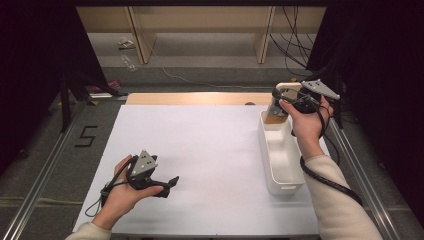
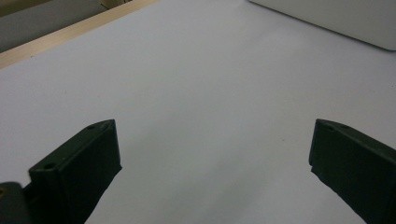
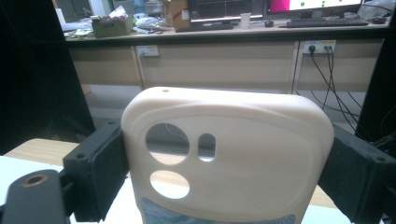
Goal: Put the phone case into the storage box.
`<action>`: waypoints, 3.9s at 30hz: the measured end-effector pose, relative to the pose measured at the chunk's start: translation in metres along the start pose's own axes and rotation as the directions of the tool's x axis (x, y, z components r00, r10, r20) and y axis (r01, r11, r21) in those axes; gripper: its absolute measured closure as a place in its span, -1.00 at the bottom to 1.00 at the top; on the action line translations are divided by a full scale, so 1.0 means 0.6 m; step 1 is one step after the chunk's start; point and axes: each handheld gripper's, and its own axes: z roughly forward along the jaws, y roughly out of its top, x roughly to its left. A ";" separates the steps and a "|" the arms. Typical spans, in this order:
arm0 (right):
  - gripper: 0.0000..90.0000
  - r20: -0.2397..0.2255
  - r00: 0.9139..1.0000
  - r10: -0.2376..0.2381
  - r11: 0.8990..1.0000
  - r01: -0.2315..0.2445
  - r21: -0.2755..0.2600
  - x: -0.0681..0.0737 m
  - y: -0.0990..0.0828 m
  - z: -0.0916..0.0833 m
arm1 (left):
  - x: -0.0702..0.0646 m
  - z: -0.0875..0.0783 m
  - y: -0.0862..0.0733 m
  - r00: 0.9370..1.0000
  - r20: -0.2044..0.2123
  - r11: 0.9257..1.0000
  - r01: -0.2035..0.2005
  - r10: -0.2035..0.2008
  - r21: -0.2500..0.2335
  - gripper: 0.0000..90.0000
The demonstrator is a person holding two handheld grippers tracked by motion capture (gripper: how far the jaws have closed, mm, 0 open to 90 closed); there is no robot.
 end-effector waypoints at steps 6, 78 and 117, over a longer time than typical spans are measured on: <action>-0.73 0.002 1.000 0.000 1.000 0.000 0.004 0.000 0.000 0.004 | 0.000 0.000 0.000 1.000 0.000 1.000 0.001 -0.001 -0.001 -0.97; -0.73 0.037 0.999 -0.029 0.998 0.028 0.050 0.000 0.000 0.048 | 0.000 0.000 0.000 1.000 0.002 1.000 0.002 -0.002 -0.001 -0.97; -0.73 0.084 0.995 -0.048 0.996 0.041 0.084 -0.001 -0.020 0.075 | -0.001 0.002 0.000 1.000 0.004 1.000 0.003 -0.003 -0.003 -0.97</action>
